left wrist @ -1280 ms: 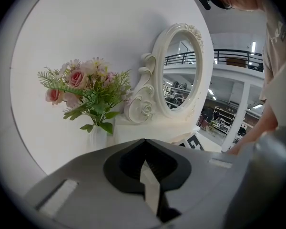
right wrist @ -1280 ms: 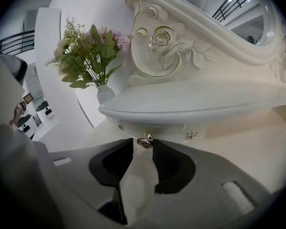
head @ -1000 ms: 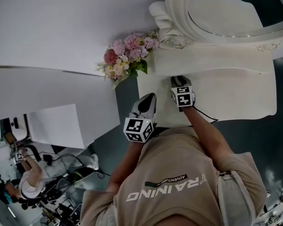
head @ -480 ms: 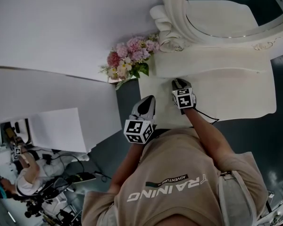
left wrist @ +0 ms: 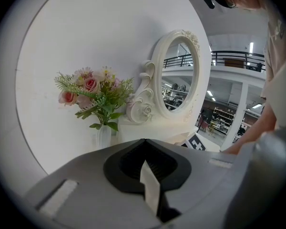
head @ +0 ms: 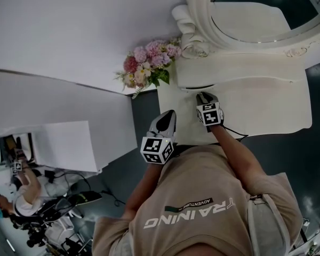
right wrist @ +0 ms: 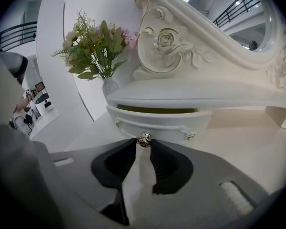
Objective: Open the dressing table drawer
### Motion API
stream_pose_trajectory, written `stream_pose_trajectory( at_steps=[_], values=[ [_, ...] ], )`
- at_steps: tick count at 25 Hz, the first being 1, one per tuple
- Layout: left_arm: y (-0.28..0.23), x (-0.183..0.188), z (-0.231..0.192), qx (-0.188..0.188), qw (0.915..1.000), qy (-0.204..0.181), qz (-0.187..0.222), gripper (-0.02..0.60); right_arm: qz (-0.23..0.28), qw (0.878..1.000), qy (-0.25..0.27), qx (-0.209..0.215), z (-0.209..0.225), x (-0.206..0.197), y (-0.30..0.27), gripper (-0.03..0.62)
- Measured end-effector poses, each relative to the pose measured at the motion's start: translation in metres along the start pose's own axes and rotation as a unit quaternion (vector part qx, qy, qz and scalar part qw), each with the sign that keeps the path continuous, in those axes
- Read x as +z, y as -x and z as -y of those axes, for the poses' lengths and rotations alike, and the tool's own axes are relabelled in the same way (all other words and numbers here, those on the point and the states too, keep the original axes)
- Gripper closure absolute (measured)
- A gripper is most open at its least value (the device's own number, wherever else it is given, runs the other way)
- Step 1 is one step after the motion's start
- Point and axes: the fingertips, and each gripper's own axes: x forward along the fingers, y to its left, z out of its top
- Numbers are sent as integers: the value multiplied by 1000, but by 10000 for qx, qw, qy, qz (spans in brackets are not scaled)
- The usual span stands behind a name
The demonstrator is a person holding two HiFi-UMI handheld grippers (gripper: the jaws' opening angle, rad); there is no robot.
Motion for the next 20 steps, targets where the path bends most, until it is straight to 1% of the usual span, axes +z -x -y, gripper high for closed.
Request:
stream_pose_trajectory(
  at_steps=[20],
  values=[
    [18,-9,4,44,10000,-12,61,563,-26,10000,46,40,-10,-21,17,499]
  ],
)
